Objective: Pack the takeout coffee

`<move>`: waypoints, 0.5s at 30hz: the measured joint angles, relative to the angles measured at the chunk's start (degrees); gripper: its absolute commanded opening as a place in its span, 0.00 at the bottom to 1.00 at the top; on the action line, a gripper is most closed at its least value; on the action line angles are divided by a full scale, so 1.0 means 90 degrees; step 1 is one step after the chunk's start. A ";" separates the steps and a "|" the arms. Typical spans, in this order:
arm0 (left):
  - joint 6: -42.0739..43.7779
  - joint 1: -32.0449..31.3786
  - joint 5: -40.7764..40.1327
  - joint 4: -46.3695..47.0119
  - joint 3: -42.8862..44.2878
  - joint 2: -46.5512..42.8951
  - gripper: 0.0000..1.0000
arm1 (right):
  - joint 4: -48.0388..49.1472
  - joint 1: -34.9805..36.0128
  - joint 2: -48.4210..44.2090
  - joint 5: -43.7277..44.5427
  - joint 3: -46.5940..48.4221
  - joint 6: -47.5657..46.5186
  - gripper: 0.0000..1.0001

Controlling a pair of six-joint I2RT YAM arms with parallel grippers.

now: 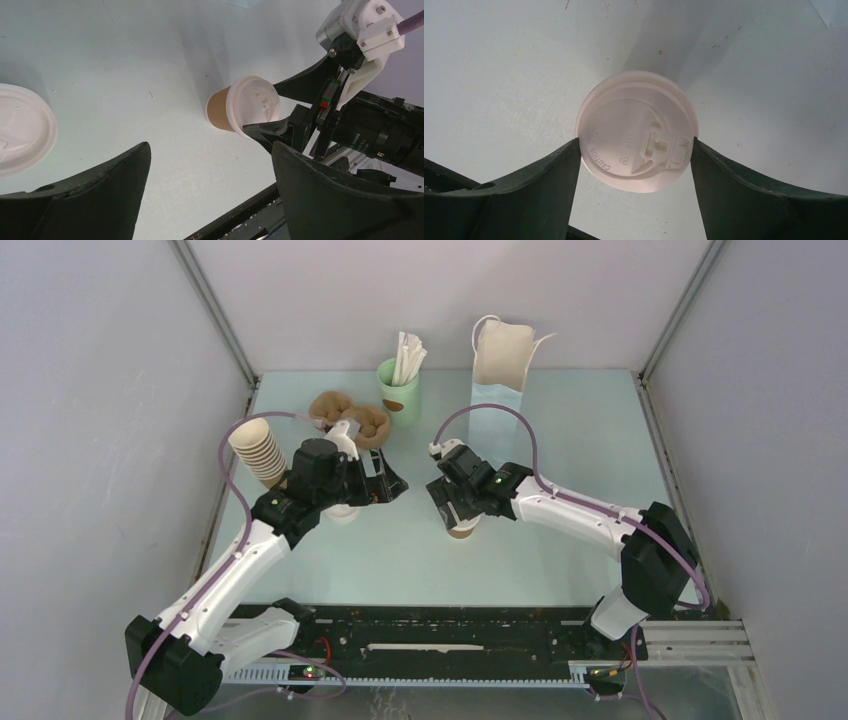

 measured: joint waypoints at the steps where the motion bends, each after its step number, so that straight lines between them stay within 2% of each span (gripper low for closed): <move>1: 0.0000 0.0000 0.0000 0.0000 0.0000 0.0000 0.95 | 0.0002 -0.0002 0.0000 0.0005 0.0000 0.0005 0.83; 9: 0.0002 0.0000 -0.0002 -0.0049 0.0000 -0.0019 0.95 | 0.0051 -0.0248 -0.0151 0.0160 -0.0153 0.0158 0.83; 15: 0.0051 0.0000 0.0000 -0.0170 0.0002 -0.0100 0.96 | 0.0070 -0.1239 -0.0826 0.0284 -0.0794 0.0301 0.83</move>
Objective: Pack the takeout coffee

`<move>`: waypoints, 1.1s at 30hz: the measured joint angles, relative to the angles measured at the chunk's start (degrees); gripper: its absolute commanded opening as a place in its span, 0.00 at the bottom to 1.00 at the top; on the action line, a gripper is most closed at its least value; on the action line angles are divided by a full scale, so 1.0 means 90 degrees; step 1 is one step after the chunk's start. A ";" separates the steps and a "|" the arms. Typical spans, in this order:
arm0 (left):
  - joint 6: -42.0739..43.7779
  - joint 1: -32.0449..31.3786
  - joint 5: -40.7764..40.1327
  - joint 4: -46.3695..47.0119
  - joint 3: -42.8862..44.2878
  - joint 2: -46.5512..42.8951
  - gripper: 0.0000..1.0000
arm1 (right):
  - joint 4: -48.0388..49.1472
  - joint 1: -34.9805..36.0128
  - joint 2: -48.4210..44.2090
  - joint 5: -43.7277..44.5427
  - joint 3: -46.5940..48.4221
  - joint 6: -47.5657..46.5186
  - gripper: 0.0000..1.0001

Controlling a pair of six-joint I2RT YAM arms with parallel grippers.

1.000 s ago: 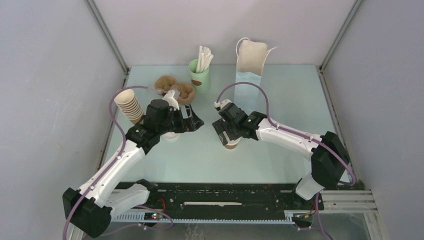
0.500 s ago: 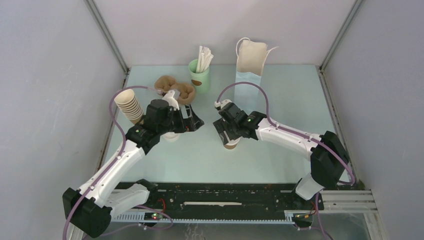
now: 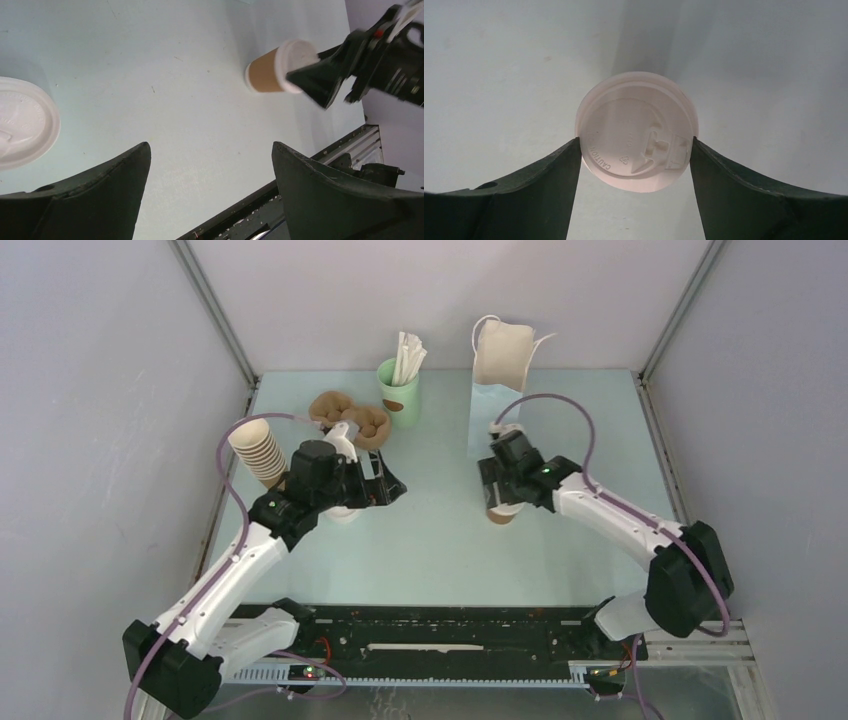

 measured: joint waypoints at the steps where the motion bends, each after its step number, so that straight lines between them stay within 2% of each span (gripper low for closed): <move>1: 0.0005 0.0000 0.0002 -0.0015 0.0000 -0.0012 0.95 | -0.0012 -0.0272 -0.0143 0.0027 -0.0112 0.0022 0.83; 11: 0.0175 0.0000 0.0321 -0.0216 0.0015 -0.0153 0.96 | -0.0029 -0.3072 -0.0750 0.0216 -0.0461 0.0109 0.83; 15: 0.0301 0.0002 0.0520 -0.0355 0.0046 -0.0301 0.96 | -0.0066 -0.3784 -0.0831 0.0406 -0.0461 0.0104 0.83; 22: 0.0469 0.0005 0.0814 -0.0505 0.0061 -0.0549 0.96 | -0.0063 -0.4048 -0.0843 0.0617 -0.0447 0.0078 0.84; 33: 0.0619 -0.0063 0.1008 -0.0563 0.0061 -0.0636 0.96 | 0.0318 -0.3878 -0.0287 0.0027 -0.0442 0.0136 0.85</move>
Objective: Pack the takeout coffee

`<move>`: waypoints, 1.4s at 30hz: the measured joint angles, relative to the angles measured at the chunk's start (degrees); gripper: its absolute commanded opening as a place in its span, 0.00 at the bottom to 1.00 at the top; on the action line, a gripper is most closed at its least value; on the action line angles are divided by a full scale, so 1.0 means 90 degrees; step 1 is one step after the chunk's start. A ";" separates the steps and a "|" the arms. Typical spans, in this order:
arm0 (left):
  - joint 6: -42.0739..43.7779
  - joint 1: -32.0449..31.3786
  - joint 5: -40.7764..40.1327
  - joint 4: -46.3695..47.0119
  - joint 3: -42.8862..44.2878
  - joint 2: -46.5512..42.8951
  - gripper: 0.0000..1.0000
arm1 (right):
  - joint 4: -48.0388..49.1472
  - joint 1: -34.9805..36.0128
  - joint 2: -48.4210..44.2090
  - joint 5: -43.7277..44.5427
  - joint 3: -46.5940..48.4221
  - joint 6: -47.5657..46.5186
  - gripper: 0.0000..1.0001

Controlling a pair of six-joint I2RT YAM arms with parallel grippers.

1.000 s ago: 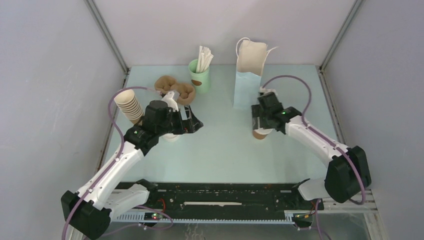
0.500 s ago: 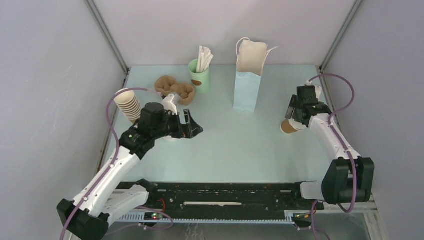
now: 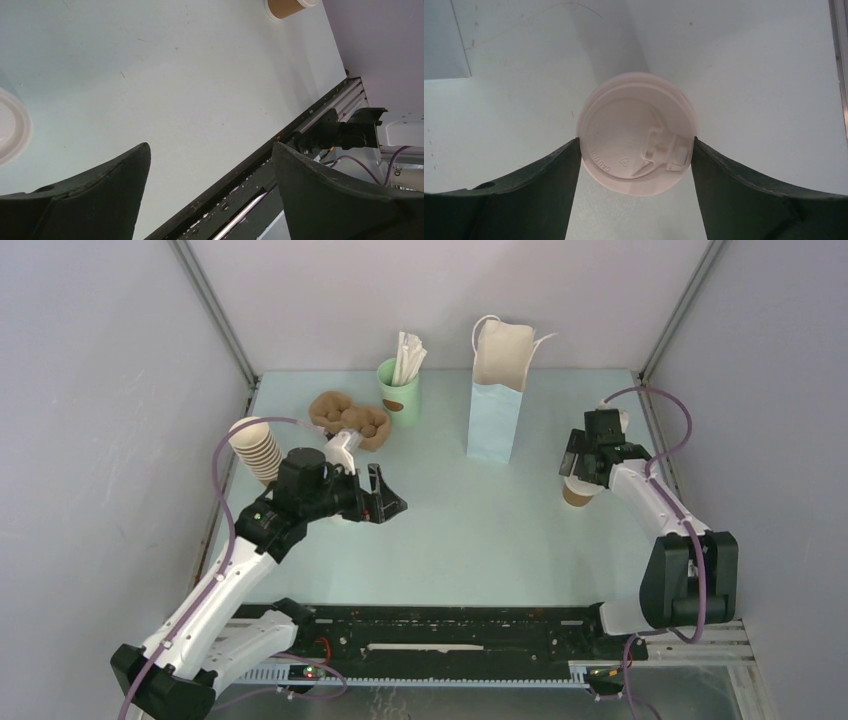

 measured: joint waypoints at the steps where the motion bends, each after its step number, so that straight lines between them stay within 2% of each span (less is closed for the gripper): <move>1: 0.0007 0.0000 -0.0002 -0.0017 0.0000 0.0000 0.96 | 0.0039 0.0024 0.0039 0.0017 0.0015 -0.0002 0.85; 12: 0.0007 0.0000 -0.0007 -0.0068 0.0000 0.0010 0.96 | 0.0272 -0.0112 0.0192 -0.0168 0.0097 0.0002 0.87; 20: -0.0010 0.0000 -0.0005 -0.0068 0.0000 0.0058 0.96 | 0.0816 -0.0189 0.0170 -0.0291 -0.0119 0.0005 0.87; 25: -0.0017 0.0000 -0.0005 -0.0068 0.0000 0.0061 0.96 | 0.0869 0.0061 0.0022 -0.0155 -0.0313 0.0066 0.88; 34: -0.0070 0.0000 -0.0002 -0.0066 0.0000 0.0063 0.96 | 0.0920 0.0459 -0.0068 -0.0019 -0.0423 0.0124 0.99; 42: -0.0090 0.0000 -0.0007 -0.0066 0.0000 0.0063 0.96 | 0.0622 0.0461 -0.0002 -0.0146 -0.0223 0.0107 1.00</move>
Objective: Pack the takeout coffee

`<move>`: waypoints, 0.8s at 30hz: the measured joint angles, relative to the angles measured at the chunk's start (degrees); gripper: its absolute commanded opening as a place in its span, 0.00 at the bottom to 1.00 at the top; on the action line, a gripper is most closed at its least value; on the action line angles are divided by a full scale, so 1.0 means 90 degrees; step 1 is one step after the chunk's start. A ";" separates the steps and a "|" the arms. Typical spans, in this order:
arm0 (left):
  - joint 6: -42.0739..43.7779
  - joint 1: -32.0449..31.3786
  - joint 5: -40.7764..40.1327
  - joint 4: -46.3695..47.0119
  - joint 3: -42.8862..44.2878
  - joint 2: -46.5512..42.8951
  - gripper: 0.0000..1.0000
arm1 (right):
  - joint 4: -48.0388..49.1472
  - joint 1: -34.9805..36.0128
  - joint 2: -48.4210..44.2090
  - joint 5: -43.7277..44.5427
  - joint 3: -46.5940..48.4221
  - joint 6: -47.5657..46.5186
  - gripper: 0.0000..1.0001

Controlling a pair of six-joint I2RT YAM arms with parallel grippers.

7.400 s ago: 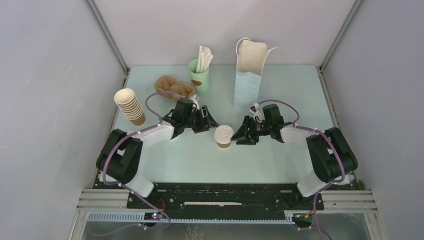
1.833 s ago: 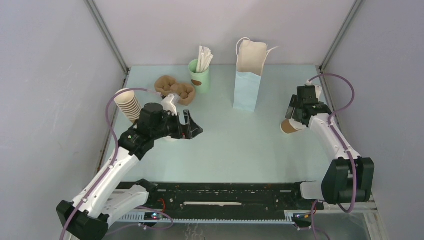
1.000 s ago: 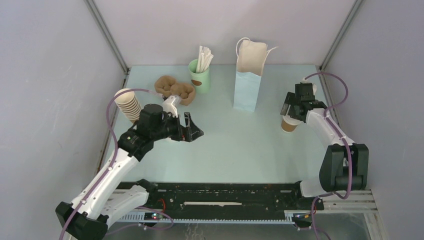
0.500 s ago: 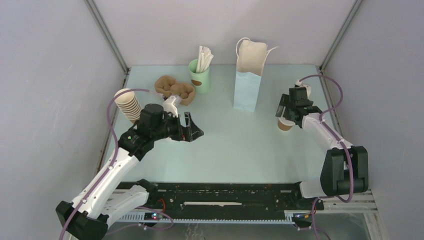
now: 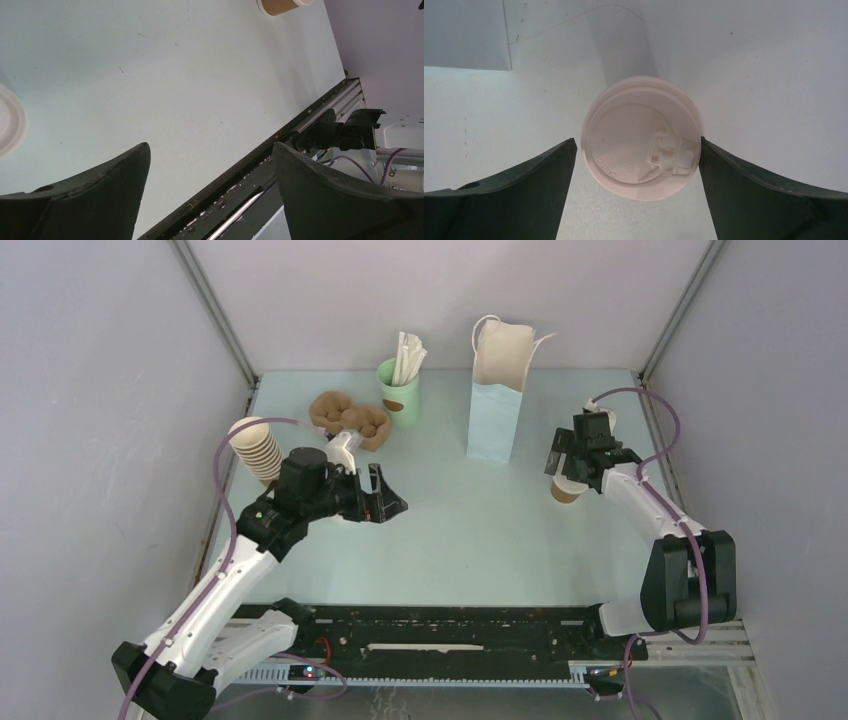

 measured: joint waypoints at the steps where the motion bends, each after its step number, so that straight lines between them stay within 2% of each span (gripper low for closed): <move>1: -0.0027 0.0000 0.0000 0.0000 0.0000 0.0000 0.96 | -0.0051 0.0002 0.0000 -0.0029 0.0022 0.0000 1.00; 24: -0.0102 0.0000 -0.0034 0.0051 0.0000 -0.0002 0.96 | -0.1020 0.0102 0.0066 -0.0121 0.0636 -0.0158 1.00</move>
